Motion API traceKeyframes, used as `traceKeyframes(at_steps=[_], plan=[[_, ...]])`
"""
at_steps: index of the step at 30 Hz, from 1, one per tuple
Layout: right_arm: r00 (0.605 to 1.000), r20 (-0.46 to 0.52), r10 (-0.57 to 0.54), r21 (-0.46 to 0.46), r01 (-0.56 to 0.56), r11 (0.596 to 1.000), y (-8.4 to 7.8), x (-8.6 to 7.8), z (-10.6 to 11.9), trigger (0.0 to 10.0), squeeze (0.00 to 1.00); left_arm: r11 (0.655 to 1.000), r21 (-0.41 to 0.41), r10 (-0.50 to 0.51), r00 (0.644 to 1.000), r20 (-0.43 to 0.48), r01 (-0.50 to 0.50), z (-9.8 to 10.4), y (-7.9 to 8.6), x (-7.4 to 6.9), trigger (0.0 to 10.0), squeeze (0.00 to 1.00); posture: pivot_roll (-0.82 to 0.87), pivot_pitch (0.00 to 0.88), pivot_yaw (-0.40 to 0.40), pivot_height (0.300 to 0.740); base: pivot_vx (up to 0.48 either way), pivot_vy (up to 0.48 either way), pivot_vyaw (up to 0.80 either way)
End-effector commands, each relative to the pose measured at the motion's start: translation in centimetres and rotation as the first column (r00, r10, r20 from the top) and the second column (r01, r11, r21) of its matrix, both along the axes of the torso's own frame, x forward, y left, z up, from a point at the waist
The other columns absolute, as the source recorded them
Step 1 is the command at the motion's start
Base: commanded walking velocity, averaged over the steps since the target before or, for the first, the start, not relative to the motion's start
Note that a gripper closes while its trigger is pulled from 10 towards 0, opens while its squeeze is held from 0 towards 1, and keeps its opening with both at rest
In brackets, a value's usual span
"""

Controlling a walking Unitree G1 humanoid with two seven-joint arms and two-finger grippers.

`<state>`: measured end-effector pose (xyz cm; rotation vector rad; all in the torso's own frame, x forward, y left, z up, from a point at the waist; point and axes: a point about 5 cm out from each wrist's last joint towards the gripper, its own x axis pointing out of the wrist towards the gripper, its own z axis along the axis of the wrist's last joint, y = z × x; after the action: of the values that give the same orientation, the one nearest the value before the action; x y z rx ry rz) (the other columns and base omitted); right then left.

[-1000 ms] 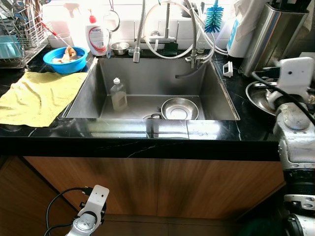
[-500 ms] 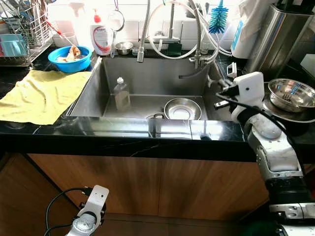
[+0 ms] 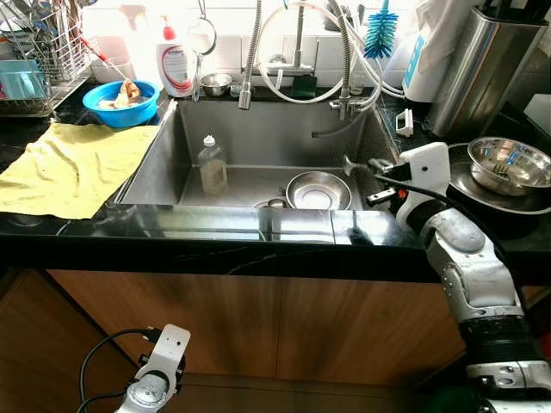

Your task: Kitchen organization

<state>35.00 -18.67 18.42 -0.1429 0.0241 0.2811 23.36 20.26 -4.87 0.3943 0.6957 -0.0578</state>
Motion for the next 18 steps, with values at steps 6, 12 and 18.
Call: traceKeyframes(at_steps=[6,12,18], plan=[[0.997,-0.049,-0.063,0.047,0.065,0.997,-1.1,0.2,-1.0,10.0,0.0,1.0,0.011,0.005,1.0,-0.03,-0.004,-0.4,0.5,-0.6,10.0,0.0,-0.04,0.0,0.01,0.74,0.0,0.0,0.0],[0.996,-0.053,-0.074,0.069,0.077,0.995,-1.2,0.2,-1.2,10.0,0.0,1.0,0.01,-0.001,1.0,-0.029,0.001,-0.3,0.4,-0.5,10.0,0.0,-0.04,0.0,0.008,0.74,0.0,0.0,0.0],[0.988,-0.083,-0.134,0.084,0.14,0.987,-1.9,0.4,-1.8,10.0,0.0,1.0,0.008,-0.007,0.999,-0.032,0.007,-0.4,0.2,-0.6,10.0,0.0,-0.04,0.0,0.008,0.74,0.0,0.0,0.0]])
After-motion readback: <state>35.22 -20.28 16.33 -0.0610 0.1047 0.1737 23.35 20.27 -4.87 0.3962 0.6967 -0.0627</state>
